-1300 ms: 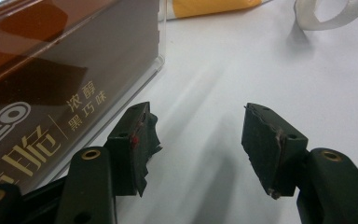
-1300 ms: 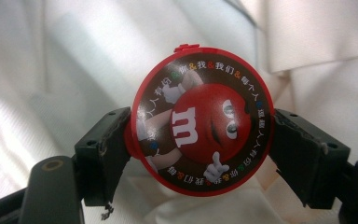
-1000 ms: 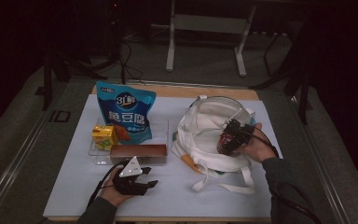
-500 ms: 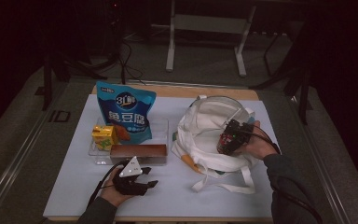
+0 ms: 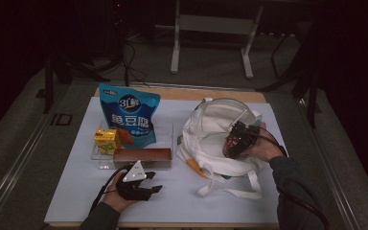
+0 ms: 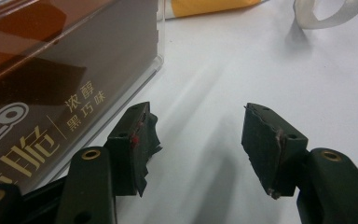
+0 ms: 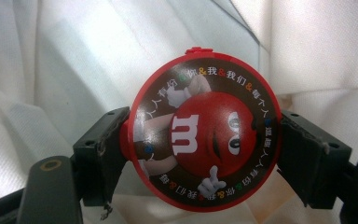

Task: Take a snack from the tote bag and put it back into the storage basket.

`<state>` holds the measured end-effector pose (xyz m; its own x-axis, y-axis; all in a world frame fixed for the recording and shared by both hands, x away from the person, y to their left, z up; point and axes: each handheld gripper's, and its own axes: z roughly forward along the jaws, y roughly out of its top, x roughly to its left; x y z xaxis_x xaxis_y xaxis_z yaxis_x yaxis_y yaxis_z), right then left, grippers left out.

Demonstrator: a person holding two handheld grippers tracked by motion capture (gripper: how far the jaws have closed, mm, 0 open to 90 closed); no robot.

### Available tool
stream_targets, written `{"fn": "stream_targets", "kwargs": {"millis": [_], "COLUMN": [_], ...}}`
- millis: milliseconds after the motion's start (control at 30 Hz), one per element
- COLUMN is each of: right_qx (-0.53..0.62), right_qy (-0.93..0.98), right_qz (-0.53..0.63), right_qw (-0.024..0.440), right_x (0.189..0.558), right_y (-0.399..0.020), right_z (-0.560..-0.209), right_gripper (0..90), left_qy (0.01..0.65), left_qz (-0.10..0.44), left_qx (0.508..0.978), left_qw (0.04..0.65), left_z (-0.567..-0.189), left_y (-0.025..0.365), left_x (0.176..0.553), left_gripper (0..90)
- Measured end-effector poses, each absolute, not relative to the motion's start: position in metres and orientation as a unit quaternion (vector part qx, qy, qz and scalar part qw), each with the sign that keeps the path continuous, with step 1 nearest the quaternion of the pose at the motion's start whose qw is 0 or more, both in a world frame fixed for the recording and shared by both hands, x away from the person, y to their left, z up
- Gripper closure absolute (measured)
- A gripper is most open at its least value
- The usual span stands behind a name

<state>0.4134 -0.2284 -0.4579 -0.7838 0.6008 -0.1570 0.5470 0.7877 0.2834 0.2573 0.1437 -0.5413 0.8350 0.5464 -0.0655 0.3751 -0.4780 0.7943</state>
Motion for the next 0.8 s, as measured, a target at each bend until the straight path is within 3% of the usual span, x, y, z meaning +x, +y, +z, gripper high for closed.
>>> {"fn": "stream_targets", "kwargs": {"millis": [800], "right_qx": [0.31], "right_qy": [0.933], "right_qz": [0.136], "right_qw": [0.125], "right_x": [0.4092], "right_y": [-0.2299], "right_z": [-0.4531], "right_gripper": [23.8], "left_qy": [0.27], "left_qz": [0.099], "left_qx": [0.854], "left_qw": [0.434], "left_z": [-0.5413], "left_y": [0.1439], "left_x": [0.2575], "left_gripper": [42.9]}}
